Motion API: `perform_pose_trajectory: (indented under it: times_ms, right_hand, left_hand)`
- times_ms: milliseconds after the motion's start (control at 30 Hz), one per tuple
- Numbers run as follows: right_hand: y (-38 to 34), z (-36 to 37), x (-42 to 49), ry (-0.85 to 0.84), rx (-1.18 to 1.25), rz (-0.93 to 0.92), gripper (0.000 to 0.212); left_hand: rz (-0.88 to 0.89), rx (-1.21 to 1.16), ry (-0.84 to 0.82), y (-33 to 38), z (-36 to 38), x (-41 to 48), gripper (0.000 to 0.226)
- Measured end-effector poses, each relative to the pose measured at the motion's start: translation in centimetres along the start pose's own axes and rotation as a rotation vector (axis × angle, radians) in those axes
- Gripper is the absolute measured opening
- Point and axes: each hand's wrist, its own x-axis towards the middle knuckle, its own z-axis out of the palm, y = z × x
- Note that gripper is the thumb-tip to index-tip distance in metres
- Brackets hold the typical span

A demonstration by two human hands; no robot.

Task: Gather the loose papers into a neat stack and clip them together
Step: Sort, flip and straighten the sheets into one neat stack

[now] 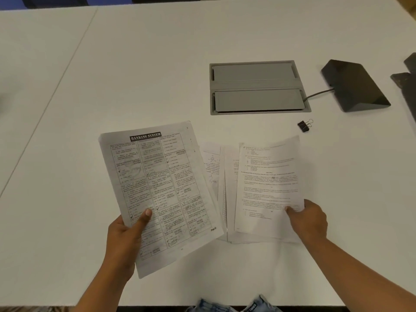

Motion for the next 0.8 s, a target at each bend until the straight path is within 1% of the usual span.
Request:
perform_pose_trajectory:
  times_ms: [100,167,267,300,400,533,667,800]
  right_hand:
    - [-0.1,-0.4,0.3,-0.029,0.156,0.004,0.030]
    - [-0.1,-1.2,0.1,-0.055,0.255,-0.015,0.033]
    - [0.2,-2.7,-0.1,-0.092,0.356,0.015,0.038]
    - [0.4,-3.0,-0.1,-0.093,0.346,0.017,0.037]
    - [1.3,-3.4,0.1,-0.034,0.199,0.011,0.030]
    - [2.3,-2.7,0.3,0.007,0.082,0.036,0.030]
    - [2.3,-2.1,0.2,0.041,0.006,0.081,0.028]
    - [1.8,-1.8,0.2,0.071,-0.035,0.131,0.031]
  left_hand:
    - [0.009,-0.003,-0.008,0.0,0.3,-0.1,0.014]
    - [0.018,0.002,-0.013,0.0,0.2,-0.1,0.016]
    - [0.017,0.011,-0.002,-0.2,0.0,0.1,0.022]
    - [0.013,0.015,0.000,-0.3,0.0,0.2,0.023]
    - [0.004,0.025,-0.007,-0.7,0.3,0.3,0.026]
    - [0.010,0.019,-0.023,-0.8,1.0,0.0,0.026]
    - [0.009,0.022,-0.028,-0.9,1.8,-0.2,0.021]
    - [0.010,0.017,-0.026,-1.0,2.2,-0.4,0.025]
